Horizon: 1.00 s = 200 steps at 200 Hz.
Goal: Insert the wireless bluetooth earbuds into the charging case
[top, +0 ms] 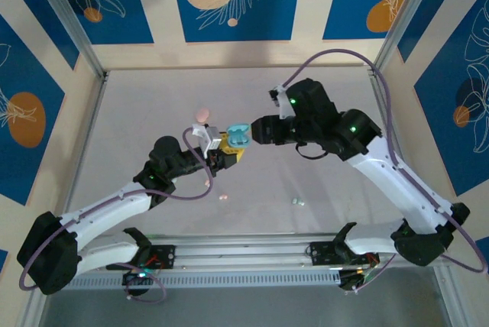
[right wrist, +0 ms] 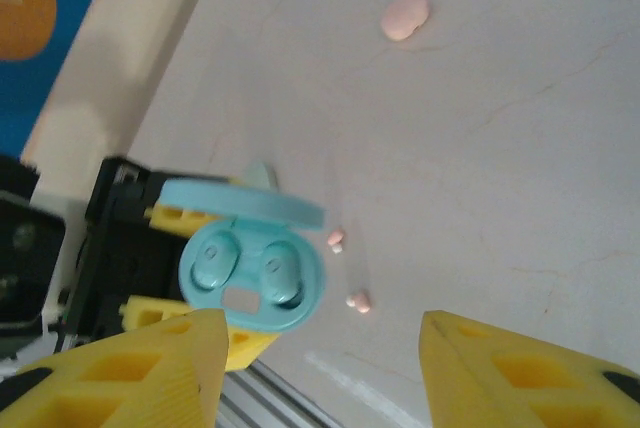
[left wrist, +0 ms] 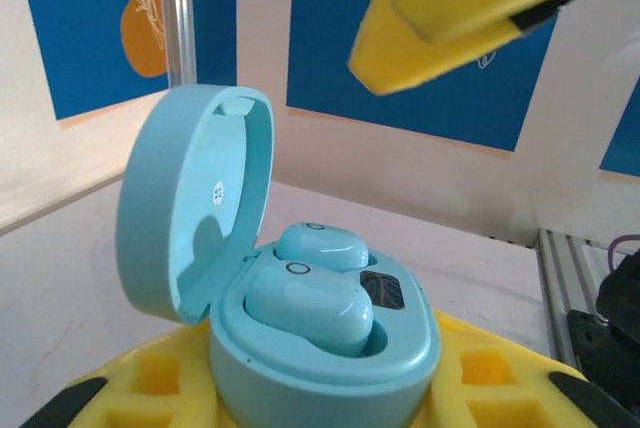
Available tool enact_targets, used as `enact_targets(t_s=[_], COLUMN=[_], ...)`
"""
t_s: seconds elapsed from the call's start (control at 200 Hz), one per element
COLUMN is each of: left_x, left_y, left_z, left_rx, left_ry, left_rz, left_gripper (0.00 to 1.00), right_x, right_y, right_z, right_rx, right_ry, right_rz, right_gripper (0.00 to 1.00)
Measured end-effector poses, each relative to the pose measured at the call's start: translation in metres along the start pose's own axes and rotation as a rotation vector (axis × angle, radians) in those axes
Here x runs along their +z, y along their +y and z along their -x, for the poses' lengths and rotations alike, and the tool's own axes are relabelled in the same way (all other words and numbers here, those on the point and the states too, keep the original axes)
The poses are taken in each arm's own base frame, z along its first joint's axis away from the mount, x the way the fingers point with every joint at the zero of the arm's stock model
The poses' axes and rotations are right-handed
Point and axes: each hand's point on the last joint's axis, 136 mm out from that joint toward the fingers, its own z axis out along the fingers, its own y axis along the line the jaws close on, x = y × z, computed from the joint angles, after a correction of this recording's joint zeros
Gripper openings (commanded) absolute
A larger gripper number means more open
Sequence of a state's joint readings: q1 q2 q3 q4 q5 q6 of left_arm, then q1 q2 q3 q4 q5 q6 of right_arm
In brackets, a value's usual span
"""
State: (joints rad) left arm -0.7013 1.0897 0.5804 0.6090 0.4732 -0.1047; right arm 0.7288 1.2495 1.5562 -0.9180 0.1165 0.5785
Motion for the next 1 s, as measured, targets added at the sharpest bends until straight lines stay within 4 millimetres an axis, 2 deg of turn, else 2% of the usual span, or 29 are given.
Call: enact_targets(t_s=[0.15,0.245,0.605,1.0], left_x=[0.000,0.001,0.002,0.002], left_y=[-0.006,-0.011,-0.016,-0.015], left_z=[-0.001,-0.002,0.002,0.006], left_rx=[0.002,0.001,-0.011,-0.003], left_ry=[0.003,0.007,-0.008,-0.024], left_rz=[-0.036,-0.056,-0.083,-0.074], left_gripper=[0.34,0.34,0.33,0.33], right_x=[0.001,0.008,0.056,0.056], right_y=[-0.014,-0.013,-0.008,0.005], right_z=[0.017,0.020,0.002,-0.007], right_rx=[0.137,0.179,0.261,0.260], right_ry=[-0.036,-0.022,0.156,0.213], right_rz=[0.030,0.056,0.105,0.164], right_gripper=[0.57,0.58,0.60,0.60])
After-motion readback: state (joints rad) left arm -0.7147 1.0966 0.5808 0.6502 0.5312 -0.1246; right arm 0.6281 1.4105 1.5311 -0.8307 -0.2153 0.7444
